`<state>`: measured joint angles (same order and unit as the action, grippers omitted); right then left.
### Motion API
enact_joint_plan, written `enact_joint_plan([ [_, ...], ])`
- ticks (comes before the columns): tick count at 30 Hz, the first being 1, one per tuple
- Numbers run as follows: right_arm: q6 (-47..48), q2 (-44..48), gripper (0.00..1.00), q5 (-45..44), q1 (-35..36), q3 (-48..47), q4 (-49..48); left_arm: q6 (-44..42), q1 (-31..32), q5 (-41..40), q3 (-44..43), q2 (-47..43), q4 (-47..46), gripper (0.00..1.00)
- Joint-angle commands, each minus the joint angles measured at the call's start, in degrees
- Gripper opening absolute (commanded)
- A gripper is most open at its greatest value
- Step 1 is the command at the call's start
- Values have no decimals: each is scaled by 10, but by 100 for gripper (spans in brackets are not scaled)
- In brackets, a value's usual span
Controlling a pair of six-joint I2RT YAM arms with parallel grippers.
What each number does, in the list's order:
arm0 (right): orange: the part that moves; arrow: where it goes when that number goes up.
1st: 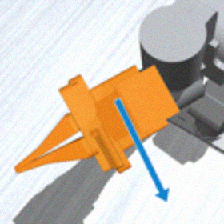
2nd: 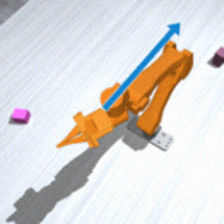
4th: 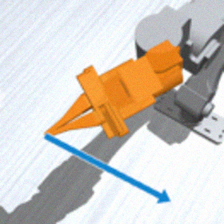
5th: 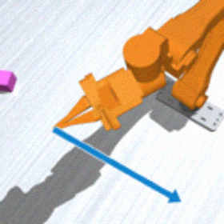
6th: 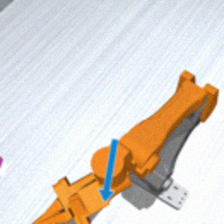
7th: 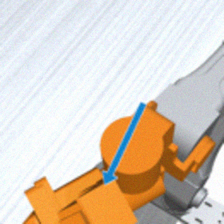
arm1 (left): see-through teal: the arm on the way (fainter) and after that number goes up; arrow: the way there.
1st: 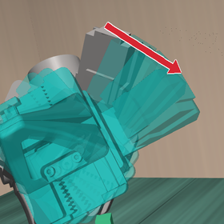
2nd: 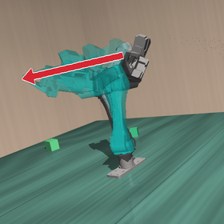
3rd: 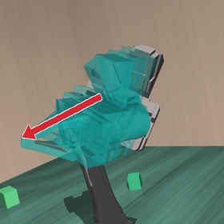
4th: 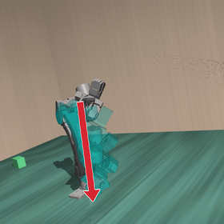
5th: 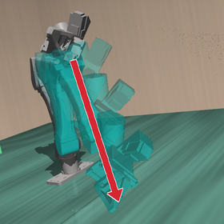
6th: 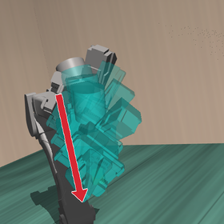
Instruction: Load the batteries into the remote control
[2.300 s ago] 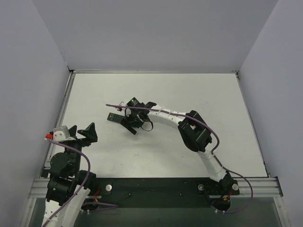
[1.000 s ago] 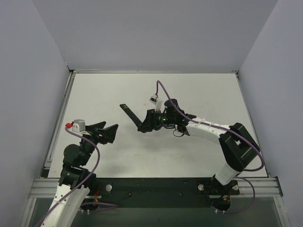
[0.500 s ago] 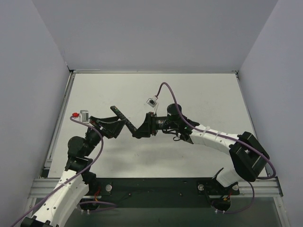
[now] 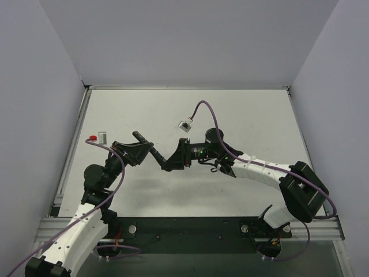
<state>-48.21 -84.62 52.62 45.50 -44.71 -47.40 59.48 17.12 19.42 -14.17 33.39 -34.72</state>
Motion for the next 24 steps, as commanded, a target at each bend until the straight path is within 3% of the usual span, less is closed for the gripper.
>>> enact_joint_plan([
  [1, -9, 8, 0, 34, 7, -6, -95, 42, 1, 21, -12, 26, -69, 79],
  [5, -8, 3, 0, 37, 9, -7, -97, 53, 2, 16, -9, 31, -75, 60],
  [8, 6, 3, 4, 30, 10, -6, -76, 45, 3, -6, -9, 18, -54, 37],
  [9, 13, 7, 12, 22, 10, -4, -67, 39, 3, -12, -9, 6, -44, 30],
  [10, 23, 14, 17, 16, 11, -2, -55, 36, 3, -22, -9, -1, -22, 17],
  [13, 85, 44, 38, -24, 14, -1, 18, 11, 5, -54, -23, -29, 60, 0],
  [18, 234, 110, 68, -171, 44, -18, 224, -41, 14, -120, -72, -54, 225, 0],
  [24, 387, 148, 73, -375, 113, -43, 316, -66, 32, -153, -128, -37, 337, 0],
])
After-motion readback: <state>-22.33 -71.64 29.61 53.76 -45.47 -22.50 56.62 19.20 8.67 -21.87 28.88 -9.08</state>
